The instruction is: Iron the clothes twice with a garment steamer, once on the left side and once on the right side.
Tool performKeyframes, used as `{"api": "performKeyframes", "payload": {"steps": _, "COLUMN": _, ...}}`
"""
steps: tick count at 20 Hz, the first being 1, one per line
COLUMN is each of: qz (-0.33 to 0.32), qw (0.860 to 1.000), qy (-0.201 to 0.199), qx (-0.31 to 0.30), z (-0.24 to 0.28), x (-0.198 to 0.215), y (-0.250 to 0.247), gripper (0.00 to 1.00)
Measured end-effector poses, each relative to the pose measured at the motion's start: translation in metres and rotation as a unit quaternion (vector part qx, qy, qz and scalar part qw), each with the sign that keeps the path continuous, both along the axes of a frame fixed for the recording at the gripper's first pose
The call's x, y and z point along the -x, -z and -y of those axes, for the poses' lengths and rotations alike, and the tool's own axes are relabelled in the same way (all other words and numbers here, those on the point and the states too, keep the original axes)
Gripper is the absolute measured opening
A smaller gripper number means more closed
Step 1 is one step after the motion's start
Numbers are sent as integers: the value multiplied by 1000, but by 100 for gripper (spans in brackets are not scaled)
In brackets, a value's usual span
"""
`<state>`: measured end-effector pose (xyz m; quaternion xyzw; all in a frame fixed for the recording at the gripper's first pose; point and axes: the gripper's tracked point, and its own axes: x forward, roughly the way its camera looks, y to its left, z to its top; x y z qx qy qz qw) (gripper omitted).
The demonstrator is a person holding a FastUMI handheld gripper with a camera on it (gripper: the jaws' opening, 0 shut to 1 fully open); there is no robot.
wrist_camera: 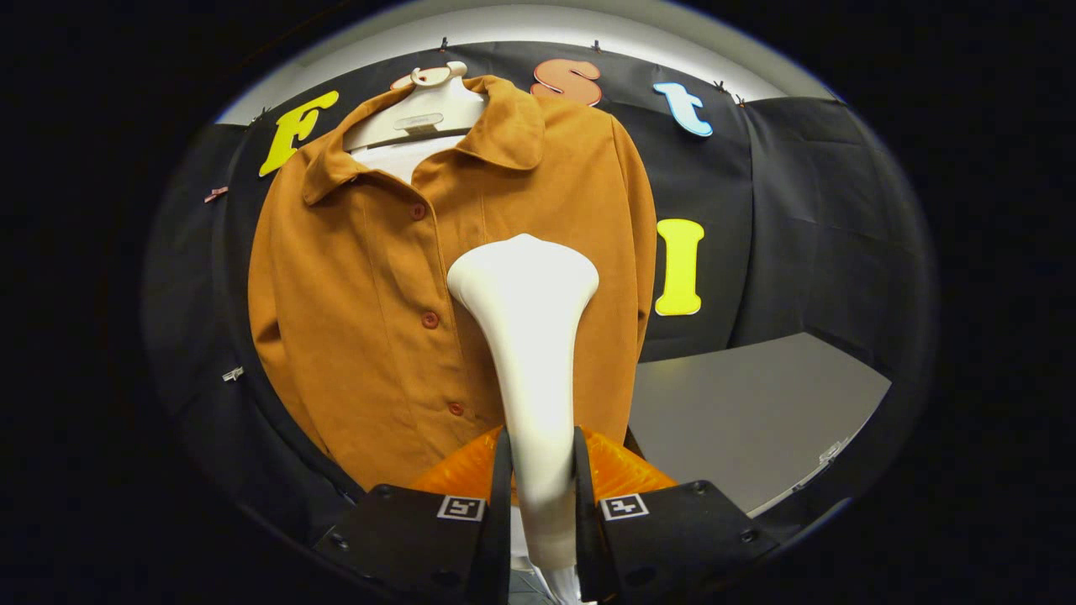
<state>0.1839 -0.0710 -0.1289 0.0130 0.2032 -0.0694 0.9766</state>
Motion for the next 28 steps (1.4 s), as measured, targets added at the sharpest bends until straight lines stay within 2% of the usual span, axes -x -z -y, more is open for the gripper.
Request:
{"api": "performKeyframes", "payload": {"steps": 11, "qz": -101, "qw": 994, "qy": 24, "qx": -24, "z": 14, "x": 28, "y": 98, "gripper": 35}}
{"api": "performKeyframes", "payload": {"steps": 19, "qz": -145, "qw": 989, "qy": 33, "qx": -25, "z": 20, "x": 51, "y": 134, "gripper": 35}}
{"api": "performKeyframes", "payload": {"steps": 24, "qz": -140, "qw": 989, "qy": 35, "qx": -24, "z": 15, "x": 74, "y": 126, "gripper": 35}}
{"api": "performKeyframes", "payload": {"steps": 28, "qz": -89, "qw": 995, "qy": 29, "qx": -20, "z": -5, "x": 79, "y": 73, "gripper": 35}}
